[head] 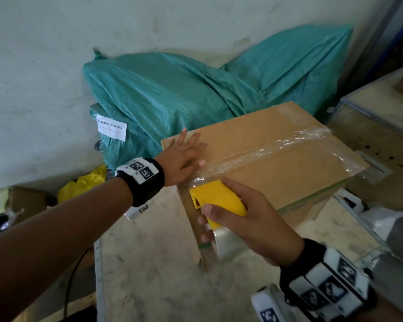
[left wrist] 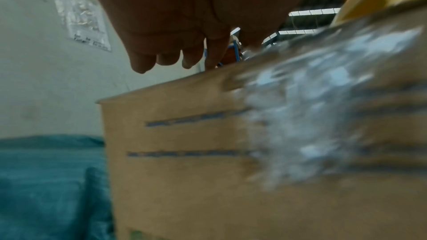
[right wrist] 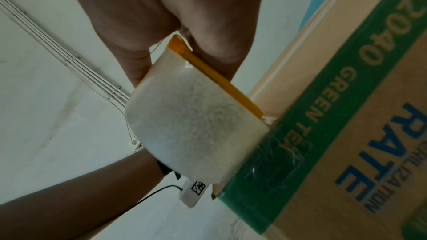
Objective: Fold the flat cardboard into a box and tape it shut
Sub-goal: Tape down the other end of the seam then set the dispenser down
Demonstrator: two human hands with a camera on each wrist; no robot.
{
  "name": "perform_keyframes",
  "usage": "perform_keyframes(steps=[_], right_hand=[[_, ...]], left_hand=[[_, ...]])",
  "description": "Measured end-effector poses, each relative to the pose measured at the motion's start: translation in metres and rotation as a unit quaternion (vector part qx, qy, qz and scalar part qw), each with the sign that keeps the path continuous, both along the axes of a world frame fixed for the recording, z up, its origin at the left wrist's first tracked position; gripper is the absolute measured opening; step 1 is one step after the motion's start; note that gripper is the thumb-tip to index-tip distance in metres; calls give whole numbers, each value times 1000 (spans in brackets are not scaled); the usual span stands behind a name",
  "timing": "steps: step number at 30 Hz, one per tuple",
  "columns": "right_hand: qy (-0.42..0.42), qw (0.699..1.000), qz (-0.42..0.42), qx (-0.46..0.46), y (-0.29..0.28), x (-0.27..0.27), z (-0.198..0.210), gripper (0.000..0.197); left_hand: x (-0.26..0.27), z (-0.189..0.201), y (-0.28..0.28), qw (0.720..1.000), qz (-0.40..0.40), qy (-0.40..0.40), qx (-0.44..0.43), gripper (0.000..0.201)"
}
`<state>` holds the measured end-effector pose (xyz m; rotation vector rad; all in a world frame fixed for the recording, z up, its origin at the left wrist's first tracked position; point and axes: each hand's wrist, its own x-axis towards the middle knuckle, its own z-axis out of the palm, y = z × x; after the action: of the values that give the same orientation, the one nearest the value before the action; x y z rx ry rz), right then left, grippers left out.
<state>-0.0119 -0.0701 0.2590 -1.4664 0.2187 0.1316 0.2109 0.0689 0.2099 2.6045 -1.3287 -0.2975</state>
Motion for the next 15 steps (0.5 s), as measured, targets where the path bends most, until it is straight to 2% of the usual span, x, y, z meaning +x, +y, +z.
perform_keyframes(steps=[1,3,6,7,10,12,15], right_hand=[[-1,1000,-8,-11,2,1,0,74],[-4,1000,-11,-21,5,0,1,74],[-18,1000,-8,0,5,-8,4,45],[-10,1000,-7,2,5,-13,4,49],[7,999,33,5,3,-34,7,85],[22,998,52,20,0,-53,9,90],[26,998,43,30,-6,-70,6,85]], left_hand=[[-7,-3,0,1000,3,8,26,88],[-15,-10,1,995,-2,-40,89,95],[-13,-14,2,993,2,-68,96,94],[-12,-14,2,994,3,-65,93,91],[-11,-15,3,994,1,-61,96,82],[-11,-14,3,994,4,-59,97,81],[-14,-10,3,993,7,-56,102,86]])
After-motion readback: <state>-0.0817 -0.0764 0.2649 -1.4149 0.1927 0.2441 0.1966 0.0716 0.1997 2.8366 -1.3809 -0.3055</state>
